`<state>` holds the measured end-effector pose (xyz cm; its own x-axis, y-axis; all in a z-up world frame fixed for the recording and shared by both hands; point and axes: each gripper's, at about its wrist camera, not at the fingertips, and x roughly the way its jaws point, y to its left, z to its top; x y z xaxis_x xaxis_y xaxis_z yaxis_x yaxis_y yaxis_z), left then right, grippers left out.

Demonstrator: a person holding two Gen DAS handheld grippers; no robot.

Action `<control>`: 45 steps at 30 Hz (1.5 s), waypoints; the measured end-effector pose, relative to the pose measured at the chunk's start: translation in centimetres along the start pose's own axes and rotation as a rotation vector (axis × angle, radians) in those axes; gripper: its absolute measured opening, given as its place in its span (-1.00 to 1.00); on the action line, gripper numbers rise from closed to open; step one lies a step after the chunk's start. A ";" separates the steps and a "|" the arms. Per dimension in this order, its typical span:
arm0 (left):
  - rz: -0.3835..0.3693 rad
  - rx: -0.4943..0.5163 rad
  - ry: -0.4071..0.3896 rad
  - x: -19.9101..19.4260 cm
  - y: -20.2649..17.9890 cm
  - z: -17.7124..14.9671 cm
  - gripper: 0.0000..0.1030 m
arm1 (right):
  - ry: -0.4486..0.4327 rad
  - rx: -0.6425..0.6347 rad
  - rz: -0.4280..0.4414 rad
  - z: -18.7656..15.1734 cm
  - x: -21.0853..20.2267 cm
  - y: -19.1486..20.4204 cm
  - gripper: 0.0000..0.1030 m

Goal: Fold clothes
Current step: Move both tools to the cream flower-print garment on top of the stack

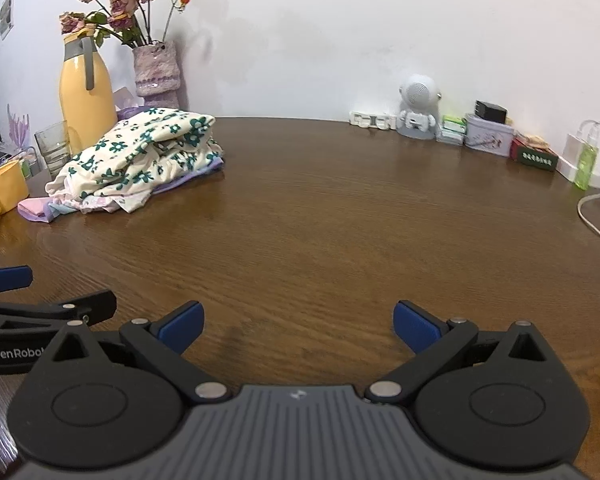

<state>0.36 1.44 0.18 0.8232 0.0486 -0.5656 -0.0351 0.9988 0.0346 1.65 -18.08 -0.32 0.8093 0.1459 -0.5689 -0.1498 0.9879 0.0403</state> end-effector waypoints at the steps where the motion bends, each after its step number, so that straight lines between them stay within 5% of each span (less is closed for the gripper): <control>1: 0.006 -0.003 -0.002 0.2 0.4 0.4 1.00 | -0.003 -0.006 0.007 0.4 0.2 0.2 0.99; 11: 0.075 -0.031 -0.024 3.1 4.9 4.5 1.00 | -0.025 -0.080 0.096 6.1 4.3 2.8 0.99; 26: 0.233 -0.090 0.005 11.8 16.5 13.5 0.98 | 0.011 -0.195 0.192 20.8 18.7 8.6 0.99; 31: 0.211 -0.132 0.081 15.0 19.4 14.6 0.85 | 0.077 -0.188 0.261 25.0 23.9 10.8 0.67; 38: 0.146 -0.117 0.135 16.9 20.1 13.7 0.77 | 0.151 -0.240 0.374 28.7 29.5 16.1 0.52; 42: 0.131 -0.094 0.137 17.4 19.7 13.7 0.67 | 0.212 -0.293 0.376 29.5 32.5 19.9 0.18; 44: 0.114 -0.079 0.130 17.5 19.5 13.8 0.31 | 0.235 -0.318 0.379 29.4 33.4 20.9 -0.40; 45: 0.110 -0.066 0.125 17.4 19.3 14.0 0.20 | 0.231 -0.324 0.381 29.4 33.4 21.2 -0.84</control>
<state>21.89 21.48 2.54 0.7359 0.1538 -0.6593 -0.1616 0.9856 0.0496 42.19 9.28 5.63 0.5236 0.4384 -0.7305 -0.6043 0.7955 0.0443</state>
